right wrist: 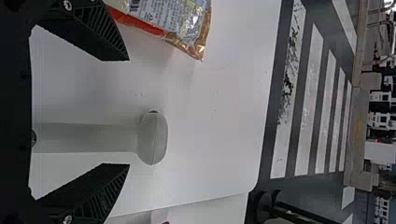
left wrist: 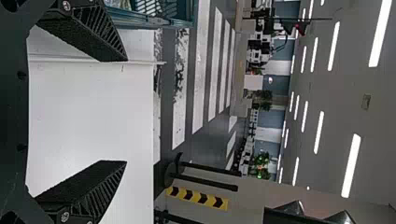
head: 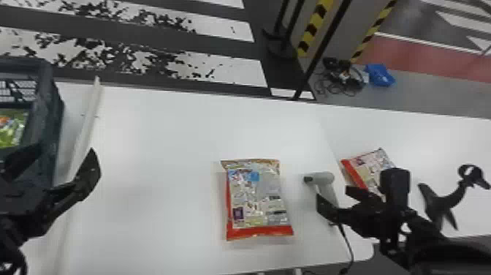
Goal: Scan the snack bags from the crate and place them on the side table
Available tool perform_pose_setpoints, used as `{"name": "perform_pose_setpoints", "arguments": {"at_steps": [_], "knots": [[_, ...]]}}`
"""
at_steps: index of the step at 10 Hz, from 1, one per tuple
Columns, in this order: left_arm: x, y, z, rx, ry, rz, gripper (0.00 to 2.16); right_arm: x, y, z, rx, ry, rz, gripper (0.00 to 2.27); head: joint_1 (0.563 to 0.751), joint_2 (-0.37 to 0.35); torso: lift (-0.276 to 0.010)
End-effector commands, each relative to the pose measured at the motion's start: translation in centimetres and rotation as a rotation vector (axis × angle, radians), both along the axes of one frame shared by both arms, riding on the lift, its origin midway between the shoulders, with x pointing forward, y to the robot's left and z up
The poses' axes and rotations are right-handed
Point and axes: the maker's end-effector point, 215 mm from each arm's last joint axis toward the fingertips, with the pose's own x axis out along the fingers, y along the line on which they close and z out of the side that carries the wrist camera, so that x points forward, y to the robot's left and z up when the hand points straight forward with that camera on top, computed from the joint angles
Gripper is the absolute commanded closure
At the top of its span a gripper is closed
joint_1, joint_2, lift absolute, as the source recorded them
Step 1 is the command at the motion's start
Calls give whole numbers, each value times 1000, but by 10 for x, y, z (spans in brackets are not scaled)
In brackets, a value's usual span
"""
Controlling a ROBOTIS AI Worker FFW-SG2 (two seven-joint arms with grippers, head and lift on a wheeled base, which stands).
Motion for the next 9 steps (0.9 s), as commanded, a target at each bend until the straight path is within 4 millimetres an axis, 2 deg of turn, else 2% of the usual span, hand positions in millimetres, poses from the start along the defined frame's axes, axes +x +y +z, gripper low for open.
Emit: {"name": "perform_pose_setpoints", "arguments": {"at_steps": [1,3,4,5,6,7,8,9], "knots": [[0,1,-4,-1,9,2,90,3,-3,-13,-5,24,9,63,695,-303,-94],[0,1,-14,-1,26,3,90,10,-3,-28,-19,54,24,73,695,-304,-94],[0,1,-18,-2,32,4,90,16,-9,-36,-28,70,25,221,695,-303,-94],[0,2,-20,-3,35,8,90,21,-14,-42,-39,83,24,518,695,-303,-94],[1,3,-20,-3,35,10,90,26,-20,-45,-49,91,22,927,695,-307,-94],[1,1,-21,-7,37,9,90,31,-23,-46,-57,91,14,1575,695,-309,-94],[2,1,-22,-7,38,10,90,31,-28,-48,-65,98,8,1905,695,-314,-94],[3,1,-22,-10,38,11,90,31,-31,-47,-72,100,10,2013,695,-319,-94]]}}
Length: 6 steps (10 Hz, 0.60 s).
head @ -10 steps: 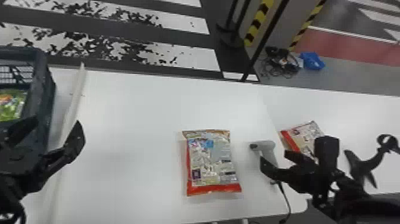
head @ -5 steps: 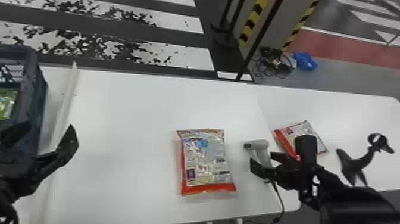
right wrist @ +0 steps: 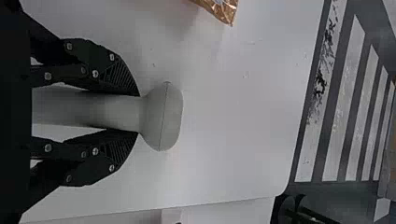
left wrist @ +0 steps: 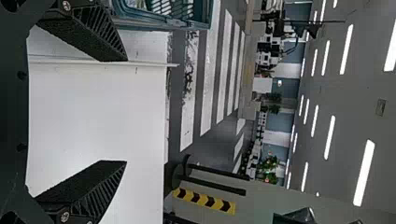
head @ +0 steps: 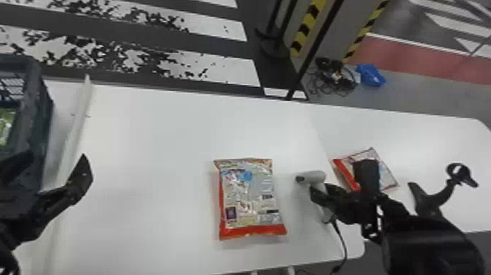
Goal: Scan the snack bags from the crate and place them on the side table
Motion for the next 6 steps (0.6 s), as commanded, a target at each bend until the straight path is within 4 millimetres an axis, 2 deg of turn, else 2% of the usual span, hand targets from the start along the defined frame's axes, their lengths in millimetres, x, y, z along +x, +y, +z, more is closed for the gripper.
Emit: {"name": "perform_pose_setpoints", "arguments": {"at_steps": [1,4,6], "knots": [[1,-1,0,-4,1,2,90,0,-4,0,-5,5,-3,2172,695,-324,-94],[3,-2,1,-9,0,6,90,-21,2,12,22,30,-24,2189,695,-331,-94],[3,0,0,-12,1,11,90,-39,27,33,54,39,-10,2189,695,-327,-94]]}}
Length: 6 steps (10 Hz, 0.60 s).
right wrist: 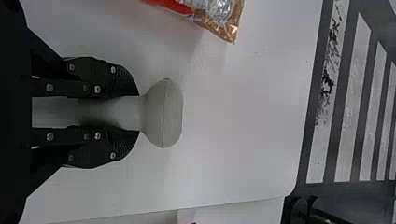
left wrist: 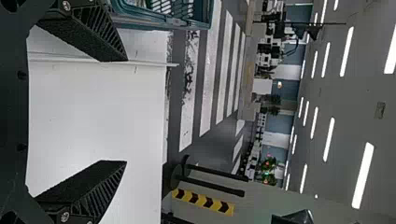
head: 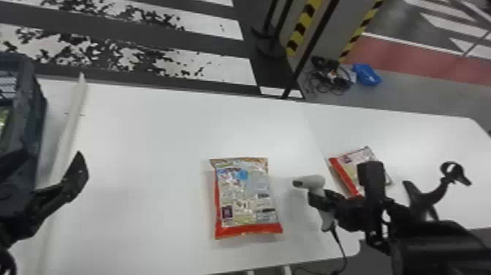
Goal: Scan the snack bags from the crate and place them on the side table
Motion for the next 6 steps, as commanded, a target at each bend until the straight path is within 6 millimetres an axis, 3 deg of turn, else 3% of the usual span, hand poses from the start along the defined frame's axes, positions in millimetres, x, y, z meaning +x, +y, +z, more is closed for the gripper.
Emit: {"name": "perform_pose_setpoints", "arguments": {"at_steps": [1,6], "knots": [[0,1,0,-1,0,4,90,-13,26,16,34,9,21,2189,695,-321,-94],[1,3,1,1,-3,8,90,-44,85,33,121,48,78,2189,695,-242,-94]]}}
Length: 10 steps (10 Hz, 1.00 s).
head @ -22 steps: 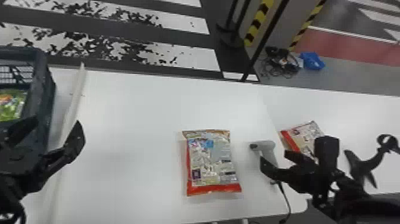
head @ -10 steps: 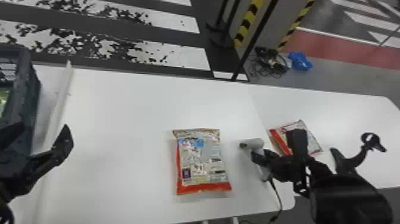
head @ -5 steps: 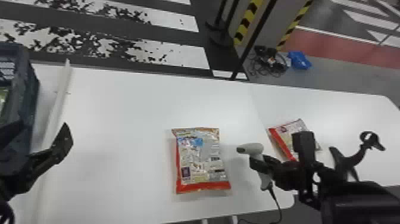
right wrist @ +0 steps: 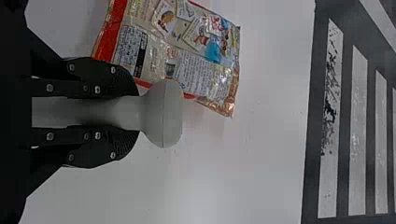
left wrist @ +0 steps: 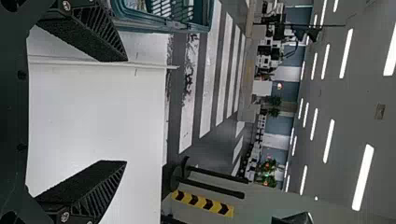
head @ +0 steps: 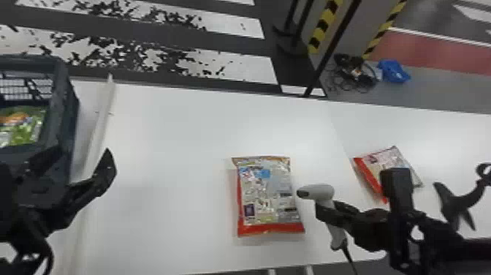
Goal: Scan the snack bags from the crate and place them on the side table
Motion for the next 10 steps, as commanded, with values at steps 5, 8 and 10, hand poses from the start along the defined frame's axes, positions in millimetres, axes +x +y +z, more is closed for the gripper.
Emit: {"name": "perform_pose_setpoints", "arguments": {"at_steps": [5,8,10], "knots": [[-1,-1,0,-2,3,-2,90,1,37,-2,34,7,58,2189,695,-176,-94],[-1,-2,0,-1,3,-3,90,3,41,-14,37,32,64,2189,695,-167,-94],[-2,-2,-1,-1,6,-3,90,3,45,-18,38,39,68,2189,695,-162,-94]]}}
